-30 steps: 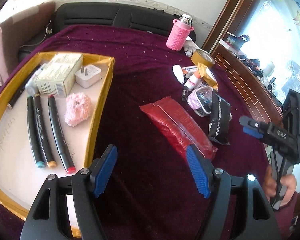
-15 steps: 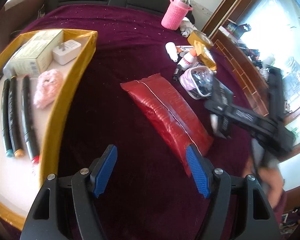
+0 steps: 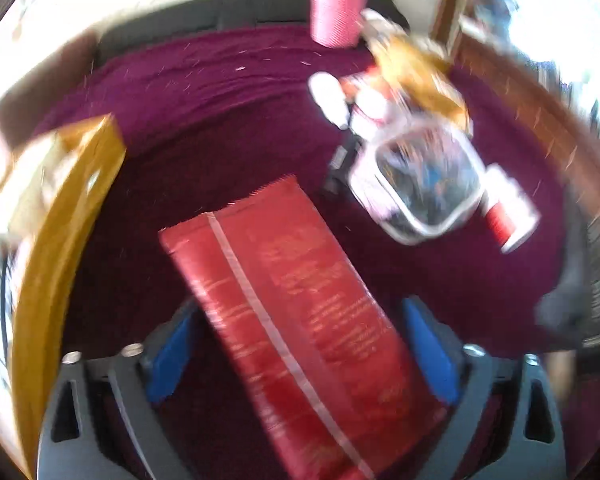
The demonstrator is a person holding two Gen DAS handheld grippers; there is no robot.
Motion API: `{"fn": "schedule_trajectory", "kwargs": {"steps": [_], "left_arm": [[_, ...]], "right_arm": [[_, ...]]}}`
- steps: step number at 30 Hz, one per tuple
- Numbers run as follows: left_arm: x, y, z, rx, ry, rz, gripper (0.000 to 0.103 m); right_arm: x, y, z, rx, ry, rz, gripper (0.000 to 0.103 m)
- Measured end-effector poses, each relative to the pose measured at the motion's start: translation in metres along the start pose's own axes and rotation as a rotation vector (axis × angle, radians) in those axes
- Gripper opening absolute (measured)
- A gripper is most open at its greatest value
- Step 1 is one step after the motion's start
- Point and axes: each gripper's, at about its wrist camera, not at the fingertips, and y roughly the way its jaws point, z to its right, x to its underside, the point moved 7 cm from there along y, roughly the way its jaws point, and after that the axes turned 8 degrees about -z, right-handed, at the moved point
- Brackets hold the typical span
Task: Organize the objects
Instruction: 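Grasp the red snack bag with the left tool while the right tool grasps the black packet, then carry the red bag into the tray with the left tool while the right tool drops the black packet there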
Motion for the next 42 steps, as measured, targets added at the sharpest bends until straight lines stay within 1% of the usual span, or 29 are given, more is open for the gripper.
{"fn": "schedule_trajectory", "kwargs": {"steps": [1, 2, 3, 4, 5, 6, 7, 8, 12, 16, 18, 20, 22, 24, 27, 29, 30, 31, 33, 36, 38, 39, 41, 42], "left_arm": [[-0.001, -0.003, 0.004, -0.014, 0.016, 0.058, 0.102], [-0.002, -0.002, 0.007, -0.021, 0.041, 0.07, 0.097], [-0.002, -0.004, 0.009, -0.003, 0.056, 0.073, 0.092], [-0.002, -0.005, 0.011, 0.029, 0.067, 0.081, 0.072], [0.0, -0.009, 0.011, 0.043, 0.088, 0.097, 0.058], [0.001, -0.011, 0.011, 0.045, 0.103, 0.097, 0.052], [0.005, -0.016, 0.009, 0.067, 0.111, 0.097, 0.045], [0.005, -0.019, 0.009, 0.091, 0.11, 0.096, 0.04], [0.012, -0.031, 0.0, 0.246, 0.072, 0.075, 0.038], [0.027, -0.051, -0.013, 0.334, 0.026, 0.087, 0.038], [0.037, -0.068, -0.026, 0.376, -0.006, 0.107, 0.038], [0.04, -0.082, -0.043, 0.399, -0.036, 0.131, 0.038], [0.046, -0.105, -0.066, 0.413, -0.058, 0.174, 0.038], [0.052, -0.127, -0.094, 0.39, -0.078, 0.226, 0.038], [0.059, -0.149, -0.15, 0.328, -0.135, 0.272, 0.039], [0.063, -0.154, -0.192, 0.239, -0.176, 0.284, 0.039], [0.067, -0.153, -0.215, 0.181, -0.197, 0.282, 0.039], [0.071, -0.148, -0.237, 0.13, -0.22, 0.268, 0.039], [0.078, -0.134, -0.275, 0.059, -0.262, 0.225, 0.039], [0.085, -0.104, -0.316, -0.023, -0.303, 0.147, 0.039], [0.086, -0.083, -0.335, -0.045, -0.325, 0.104, 0.039], [0.088, -0.075, -0.34, -0.042, -0.328, 0.09, 0.039], [0.085, -0.064, -0.34, -0.037, -0.328, 0.068, 0.04], [0.082, -0.062, -0.338, -0.061, -0.309, 0.065, 0.04]], "right_arm": [[-0.002, 0.002, -0.001, -0.002, 0.004, 0.002, 0.044], [-0.001, 0.0, 0.001, -0.007, 0.009, 0.003, 0.044], [-0.003, 0.001, -0.001, -0.008, 0.01, 0.004, 0.044], [-0.004, 0.002, 0.0, -0.004, 0.009, 0.005, 0.044], [-0.004, 0.001, 0.0, 0.004, 0.006, 0.007, 0.044], [-0.003, 0.0, 0.001, 0.008, 0.004, 0.006, 0.044], [-0.002, 0.0, 0.001, 0.009, 0.004, 0.004, 0.044], [-0.002, -0.001, 0.001, 0.009, 0.005, 0.003, 0.044], [-0.001, -0.004, -0.005, 0.0, 0.002, 0.01, 0.044], [0.003, -0.008, -0.023, -0.016, -0.032, 0.013, 0.044], [0.006, -0.011, -0.033, -0.012, -0.053, 0.017, 0.044], [0.008, -0.014, -0.045, -0.011, -0.076, 0.019, 0.044], [0.009, -0.016, -0.055, -0.012, -0.092, 0.019, 0.044], [0.011, -0.018, -0.07, -0.013, -0.119, 0.018, 0.044], [0.013, -0.017, -0.098, -0.022, -0.17, 0.008, 0.044], [0.015, -0.012, -0.12, -0.032, -0.209, -0.005, 0.044], [0.017, -0.008, -0.134, -0.044, -0.229, -0.018, 0.044], [0.019, -0.002, -0.148, -0.058, -0.245, -0.034, 0.044], [0.024, 0.008, -0.17, -0.079, -0.279, -0.061, 0.044], [0.034, 0.028, -0.211, -0.104, -0.343, -0.108, 0.045], [0.041, 0.044, -0.24, -0.125, -0.382, -0.148, 0.045], [0.045, 0.05, -0.248, -0.129, -0.397, -0.161, 0.045], [0.053, 0.064, -0.273, -0.128, -0.437, -0.192, 0.045], [0.056, 0.068, -0.279, -0.128, -0.448, -0.201, 0.045]]}}
